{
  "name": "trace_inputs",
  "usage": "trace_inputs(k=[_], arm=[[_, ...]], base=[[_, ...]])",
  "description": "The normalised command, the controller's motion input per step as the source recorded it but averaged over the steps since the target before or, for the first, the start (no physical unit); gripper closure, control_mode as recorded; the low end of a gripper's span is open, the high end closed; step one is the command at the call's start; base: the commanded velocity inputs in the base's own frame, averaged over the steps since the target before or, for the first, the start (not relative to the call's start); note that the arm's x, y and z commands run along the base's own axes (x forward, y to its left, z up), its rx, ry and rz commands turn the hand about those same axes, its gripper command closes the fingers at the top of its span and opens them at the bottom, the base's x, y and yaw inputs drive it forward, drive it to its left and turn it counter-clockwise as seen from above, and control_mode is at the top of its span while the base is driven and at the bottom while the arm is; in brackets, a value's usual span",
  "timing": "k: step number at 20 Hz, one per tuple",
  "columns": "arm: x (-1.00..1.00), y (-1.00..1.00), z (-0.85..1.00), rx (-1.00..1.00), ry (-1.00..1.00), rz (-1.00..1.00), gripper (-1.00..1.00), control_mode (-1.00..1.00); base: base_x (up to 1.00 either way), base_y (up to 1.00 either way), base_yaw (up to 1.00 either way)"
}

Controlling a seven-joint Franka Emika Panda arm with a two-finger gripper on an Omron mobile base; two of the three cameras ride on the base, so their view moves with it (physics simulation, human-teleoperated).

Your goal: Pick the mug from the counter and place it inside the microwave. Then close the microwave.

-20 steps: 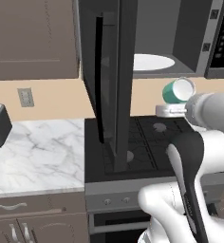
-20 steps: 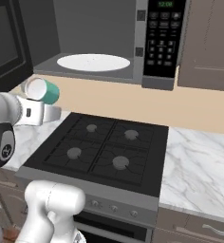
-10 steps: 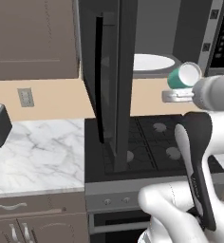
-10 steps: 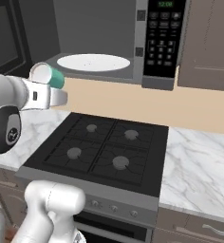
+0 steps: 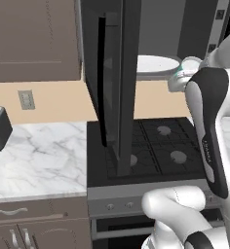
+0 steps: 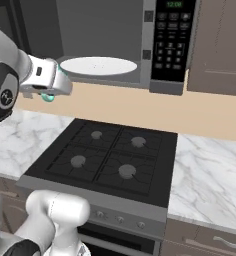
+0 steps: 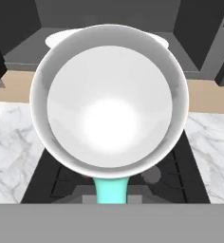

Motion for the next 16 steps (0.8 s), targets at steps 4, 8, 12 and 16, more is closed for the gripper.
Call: trace_inputs(k=[4,8,12,16], arm=[[0.00,0.00,-0.01,0.00,0.00,0.00,1.00,-1.00],[0.31,0.00,0.14,0.00,0.00,0.00,1.00,-1.00],[0.54,0.02,0.29,0.00,0.01,0.00,1.00,-1.00],[0.52,0.02,0.16,0.00,0.04,0.00,1.00,-1.00]], base=[[0.00,0.00,0.00],[0.00,0.00,0.00],[0.00,0.00,0.00],[0.00,0.00,0.00]])
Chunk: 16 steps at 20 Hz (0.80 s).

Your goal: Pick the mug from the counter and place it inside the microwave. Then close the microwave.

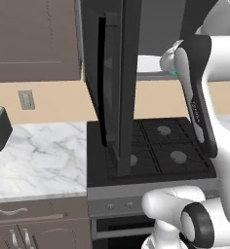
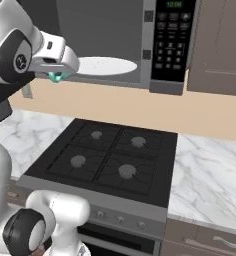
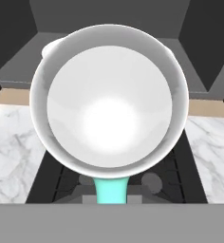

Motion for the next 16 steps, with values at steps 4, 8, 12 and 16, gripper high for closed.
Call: trace_inputs(k=[4,8,12,16], arm=[[0.44,0.00,0.01,0.00,0.01,0.00,1.00,-1.00],[0.38,0.00,-0.09,0.00,0.00,0.00,1.00,-1.00],[0.36,0.00,-0.29,0.00,0.05,0.00,1.00,-1.00],[0.38,0.00,-0.14,0.00,0.05,0.00,1.00,-1.00]], base=[[0.00,0.00,0.00],[0.00,0.00,0.00],[0.00,0.00,0.00],[0.00,0.00,0.00]])
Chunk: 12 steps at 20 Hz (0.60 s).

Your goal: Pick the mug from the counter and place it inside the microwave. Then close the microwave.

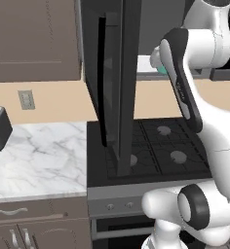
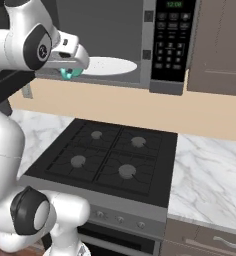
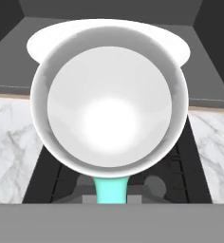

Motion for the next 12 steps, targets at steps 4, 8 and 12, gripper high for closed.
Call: trace_inputs(k=[4,8,12], arm=[[0.35,0.00,0.00,0.00,0.01,0.00,1.00,-1.00],[0.44,0.00,0.00,0.00,0.01,0.00,1.00,-1.00],[0.46,0.00,0.00,0.00,0.07,0.00,1.00,-1.00]], base=[[0.00,0.00,0.00],[0.00,0.00,0.00],[0.00,0.00,0.00]])
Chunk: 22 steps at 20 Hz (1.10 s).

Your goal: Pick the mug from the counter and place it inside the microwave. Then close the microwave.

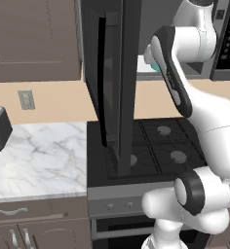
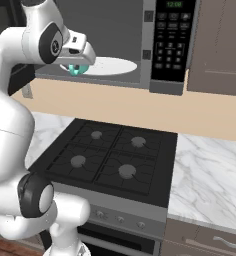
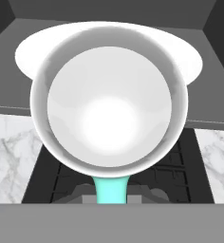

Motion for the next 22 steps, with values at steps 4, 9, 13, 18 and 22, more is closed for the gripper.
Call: trace_inputs(k=[4,9,13,18,22], arm=[[0.46,0.00,0.00,0.00,0.10,0.00,1.00,-1.00],[0.49,0.00,0.00,0.00,0.09,0.00,1.00,-1.00],[0.44,0.00,0.00,0.00,0.06,0.00,1.00,-1.00],[0.41,0.00,0.00,0.00,0.03,0.00,1.00,-1.00],[0.41,0.00,-0.11,0.00,0.03,0.00,1.00,-1.00]], base=[[0.00,0.00,0.00],[0.00,0.00,0.00],[0.00,0.00,0.00],[0.00,0.00,0.00],[0.00,0.00,0.00]])
